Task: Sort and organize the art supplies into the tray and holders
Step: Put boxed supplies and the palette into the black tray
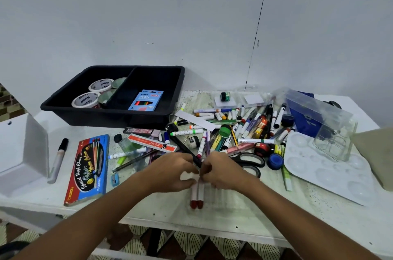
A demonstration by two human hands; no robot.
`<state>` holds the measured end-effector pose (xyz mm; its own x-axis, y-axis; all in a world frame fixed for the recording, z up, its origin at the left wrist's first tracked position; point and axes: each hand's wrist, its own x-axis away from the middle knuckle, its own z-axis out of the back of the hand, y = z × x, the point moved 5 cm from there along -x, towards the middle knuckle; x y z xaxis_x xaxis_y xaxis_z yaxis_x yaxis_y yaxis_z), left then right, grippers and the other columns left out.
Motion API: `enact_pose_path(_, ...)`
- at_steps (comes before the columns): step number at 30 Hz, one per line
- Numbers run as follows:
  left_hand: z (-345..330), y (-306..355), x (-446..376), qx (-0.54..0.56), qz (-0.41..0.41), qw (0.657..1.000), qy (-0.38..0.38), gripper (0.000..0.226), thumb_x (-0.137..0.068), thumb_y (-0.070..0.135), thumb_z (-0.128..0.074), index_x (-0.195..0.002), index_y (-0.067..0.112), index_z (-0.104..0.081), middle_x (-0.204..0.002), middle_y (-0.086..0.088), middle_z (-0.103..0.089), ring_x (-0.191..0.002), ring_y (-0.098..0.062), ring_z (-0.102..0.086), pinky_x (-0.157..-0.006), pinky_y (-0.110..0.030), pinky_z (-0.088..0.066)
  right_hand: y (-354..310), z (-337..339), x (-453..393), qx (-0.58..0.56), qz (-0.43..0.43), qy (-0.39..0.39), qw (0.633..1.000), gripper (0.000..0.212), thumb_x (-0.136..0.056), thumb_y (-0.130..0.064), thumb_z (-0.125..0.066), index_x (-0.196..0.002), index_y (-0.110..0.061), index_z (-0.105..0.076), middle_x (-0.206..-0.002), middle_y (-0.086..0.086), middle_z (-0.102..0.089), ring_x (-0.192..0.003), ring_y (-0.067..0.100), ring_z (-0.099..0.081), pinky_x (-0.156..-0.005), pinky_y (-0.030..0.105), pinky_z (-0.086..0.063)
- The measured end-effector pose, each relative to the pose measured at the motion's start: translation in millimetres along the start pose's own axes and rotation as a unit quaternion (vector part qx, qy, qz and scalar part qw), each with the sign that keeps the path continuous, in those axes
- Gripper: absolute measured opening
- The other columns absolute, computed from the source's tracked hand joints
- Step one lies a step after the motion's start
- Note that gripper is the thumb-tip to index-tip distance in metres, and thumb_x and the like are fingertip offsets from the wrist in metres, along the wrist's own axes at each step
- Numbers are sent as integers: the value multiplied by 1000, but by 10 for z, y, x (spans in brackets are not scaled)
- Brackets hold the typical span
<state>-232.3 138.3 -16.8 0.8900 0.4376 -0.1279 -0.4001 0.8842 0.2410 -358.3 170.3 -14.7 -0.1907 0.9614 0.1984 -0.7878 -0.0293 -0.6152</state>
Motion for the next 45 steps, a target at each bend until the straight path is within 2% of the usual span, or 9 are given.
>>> enact_pose_path(8, 386, -383, -743, 27, 115, 986, 114, 26, -86, 32, -66, -103, 14, -73, -90, 0, -67, -83, -14, -59, -73, -29, -47, 449, 1090, -295, -74, -41, 161, 983, 9, -87, -7, -66, -93, -11, -72, -76, 1, -66, -60, 8, -58, -60, 20, -47)
enact_pose_path(12, 341, -658, -1195, 53, 161, 980, 103, 28, -86, 34, -67, -108, 16, -72, -98, 1, -67, -96, -15, -55, -81, -29, -45, 834, 1443, -534, -48, -85, 209, 973, 9, -89, -13, -66, -95, -11, -72, -87, 7, -67, -79, 20, -63, -65, 24, -46)
enact_pose_path(16, 186, -823, -1576, 24, 178, 983, 41, 32, -88, 35, -64, -116, 23, -68, -108, 0, -63, -108, -19, -48, -88, -38, -43, 974, 1425, -834, 2, -97, 170, 981, 15, -88, -23, -68, -99, -14, -72, -95, 3, -65, -84, 17, -59, -74, 27, -45)
enact_pose_path(23, -8, -1017, -1815, -16, 119, 993, -9, 35, -87, 18, -60, -119, 30, -67, -114, 3, -58, -109, -18, -44, -82, -32, -36, 970, 1209, -1245, 153, -95, 94, 979, 31, -94, -37, -54, -108, -15, -71, -123, 12, -47, -120, 31, -39, -94, 42, -42)
enact_pose_path(29, -10, -1040, -1876, -11, 58, 998, 38, 21, -80, 14, -72, -101, 17, -74, -100, -3, -64, -99, -21, -53, -73, -31, -45, 1023, 1170, -1345, 144, -114, 104, 977, 31, -95, -25, -47, -114, -9, -67, -122, 13, -47, -119, 32, -39, -95, 42, -43)
enact_pose_path(33, 82, -1000, -1828, 6, 11, 992, 122, 15, -79, 13, -71, -93, 6, -73, -89, -6, -70, -87, -24, -60, -67, -36, -52, 1113, 1262, -1342, 74, -102, 160, 979, 26, -89, -16, -51, -102, -14, -74, -110, 10, -60, -106, 30, -55, -87, 42, -52)
enact_pose_path(36, 188, -1049, -1734, 84, 77, 972, 205, 18, -85, 18, -68, -98, 5, -72, -85, -6, -69, -79, -16, -59, -67, -30, -50, 1094, 1235, -1358, 93, -104, 157, 978, 25, -91, -26, -54, -96, -13, -74, -105, 10, -61, -106, 30, -55, -83, 40, -53)
enact_pose_path(40, 224, -1084, -1570, 263, 192, 919, 224, 26, -87, 6, -66, -113, 8, -65, -84, -2, -66, -76, -17, -66, -68, -29, -57, 953, 1135, -1392, 266, -126, 147, 944, 50, -93, -50, -50, -111, -6, -63, -121, 13, -51, -118, 32, -41, -89, 41, -45)
enact_pose_path(45, 250, -972, -1368, 499, 254, 800, 216, 29, -90, -7, -56, -116, 6, -58, -74, -4, -63, -69, -17, -68, -63, -35, -60, 892, 1057, -1407, 270, -150, 150, 939, 32, -93, -31, -54, -110, -5, -58, -124, 15, -52, -119, 34, -41, -94, 43, -41)
